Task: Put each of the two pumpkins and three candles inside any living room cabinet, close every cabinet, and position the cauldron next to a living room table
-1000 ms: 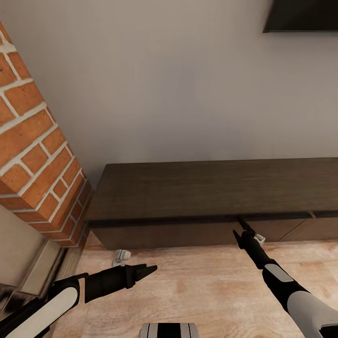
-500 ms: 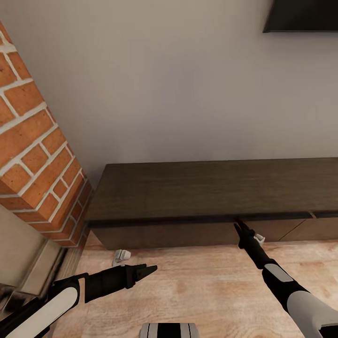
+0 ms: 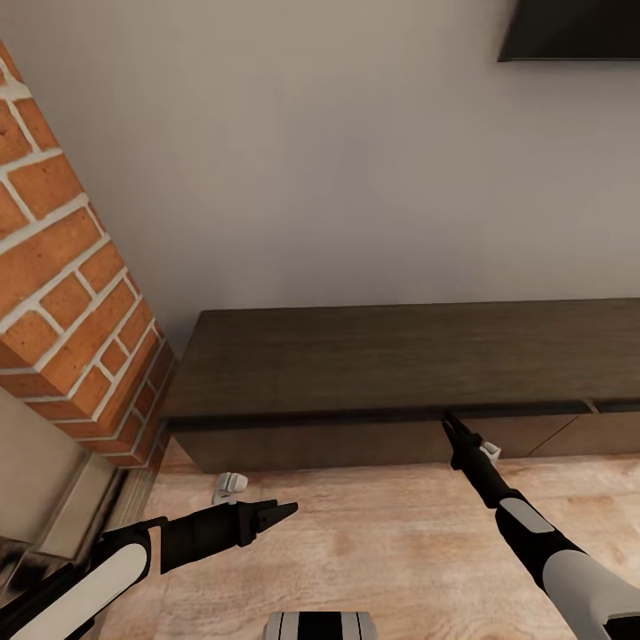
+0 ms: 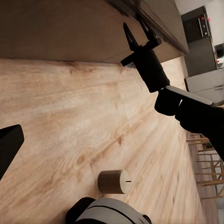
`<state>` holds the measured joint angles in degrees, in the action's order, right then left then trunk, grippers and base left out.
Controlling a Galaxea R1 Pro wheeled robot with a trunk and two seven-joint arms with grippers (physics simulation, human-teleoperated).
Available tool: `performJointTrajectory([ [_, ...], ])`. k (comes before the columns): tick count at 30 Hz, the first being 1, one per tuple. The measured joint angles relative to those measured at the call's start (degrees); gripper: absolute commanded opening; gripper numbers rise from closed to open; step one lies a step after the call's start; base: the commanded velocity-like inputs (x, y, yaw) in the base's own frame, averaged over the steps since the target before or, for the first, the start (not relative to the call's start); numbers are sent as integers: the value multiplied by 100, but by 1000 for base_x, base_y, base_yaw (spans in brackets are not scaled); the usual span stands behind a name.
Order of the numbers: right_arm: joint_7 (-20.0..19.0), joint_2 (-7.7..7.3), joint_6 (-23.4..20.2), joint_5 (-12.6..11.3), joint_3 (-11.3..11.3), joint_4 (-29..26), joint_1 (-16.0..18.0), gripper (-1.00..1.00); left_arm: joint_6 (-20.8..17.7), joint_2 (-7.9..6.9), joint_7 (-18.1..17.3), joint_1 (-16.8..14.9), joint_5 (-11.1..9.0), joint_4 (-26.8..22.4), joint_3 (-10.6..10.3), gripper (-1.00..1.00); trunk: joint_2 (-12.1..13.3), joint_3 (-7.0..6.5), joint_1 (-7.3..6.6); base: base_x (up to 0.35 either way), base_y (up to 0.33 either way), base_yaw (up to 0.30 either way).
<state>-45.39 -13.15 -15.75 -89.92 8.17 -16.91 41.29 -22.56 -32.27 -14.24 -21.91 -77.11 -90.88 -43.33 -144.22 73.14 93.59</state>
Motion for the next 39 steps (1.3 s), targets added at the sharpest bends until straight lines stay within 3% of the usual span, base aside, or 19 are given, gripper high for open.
performJointTrajectory([
  [19,2,88,0,23,18,0,0,-100,0,5,9,0,-6,7,0,100,0,0,0,0,0,0],
  [39,7,89,8,116,34,-1,1,-100,9,6,17,-1,-6,9,-3,100,12,-200,-23,0,0,0],
])
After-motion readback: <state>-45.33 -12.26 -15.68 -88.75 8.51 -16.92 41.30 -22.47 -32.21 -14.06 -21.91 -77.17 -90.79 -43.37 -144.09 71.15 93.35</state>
